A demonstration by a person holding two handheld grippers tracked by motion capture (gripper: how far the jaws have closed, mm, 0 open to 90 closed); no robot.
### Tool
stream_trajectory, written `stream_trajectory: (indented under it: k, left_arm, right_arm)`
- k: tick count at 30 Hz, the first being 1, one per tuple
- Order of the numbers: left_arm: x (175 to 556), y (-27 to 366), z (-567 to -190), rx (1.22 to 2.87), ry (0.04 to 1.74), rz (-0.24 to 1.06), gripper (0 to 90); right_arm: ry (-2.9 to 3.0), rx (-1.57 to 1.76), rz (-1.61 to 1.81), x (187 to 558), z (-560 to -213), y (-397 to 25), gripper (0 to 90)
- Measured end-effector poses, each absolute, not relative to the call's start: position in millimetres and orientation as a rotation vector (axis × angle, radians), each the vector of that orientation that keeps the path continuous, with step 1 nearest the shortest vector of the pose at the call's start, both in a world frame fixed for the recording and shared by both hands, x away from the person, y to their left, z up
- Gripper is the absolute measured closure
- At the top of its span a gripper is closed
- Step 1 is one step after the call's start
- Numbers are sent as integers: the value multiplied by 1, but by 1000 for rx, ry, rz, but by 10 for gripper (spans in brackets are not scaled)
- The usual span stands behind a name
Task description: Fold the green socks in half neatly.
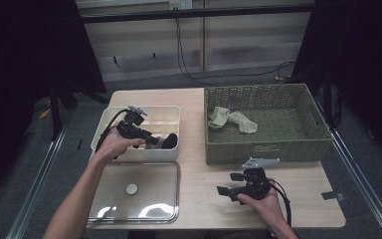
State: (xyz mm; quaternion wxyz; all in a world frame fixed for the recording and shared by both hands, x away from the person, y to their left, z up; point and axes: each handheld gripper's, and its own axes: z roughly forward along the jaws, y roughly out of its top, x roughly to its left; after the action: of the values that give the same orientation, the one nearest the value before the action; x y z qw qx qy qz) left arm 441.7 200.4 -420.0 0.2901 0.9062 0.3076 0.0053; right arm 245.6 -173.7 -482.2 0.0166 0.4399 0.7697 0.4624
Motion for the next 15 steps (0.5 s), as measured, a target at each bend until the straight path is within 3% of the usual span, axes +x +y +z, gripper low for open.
stream_trajectory:
  k: [3,5,15]
  left_arm:
    - [438,199,-425,2438,799,5,720]
    - [436,199,-426,2448,782,-10,779]
    - [436,196,-436,2487,858,-67,804]
  right_arm:
    - [2391,1368,1438,246,-482,-174,197]
    - [2393,1366,1434,246,-483,-174,195]
    - [2401,1370,1424,246,-484,-173,193]
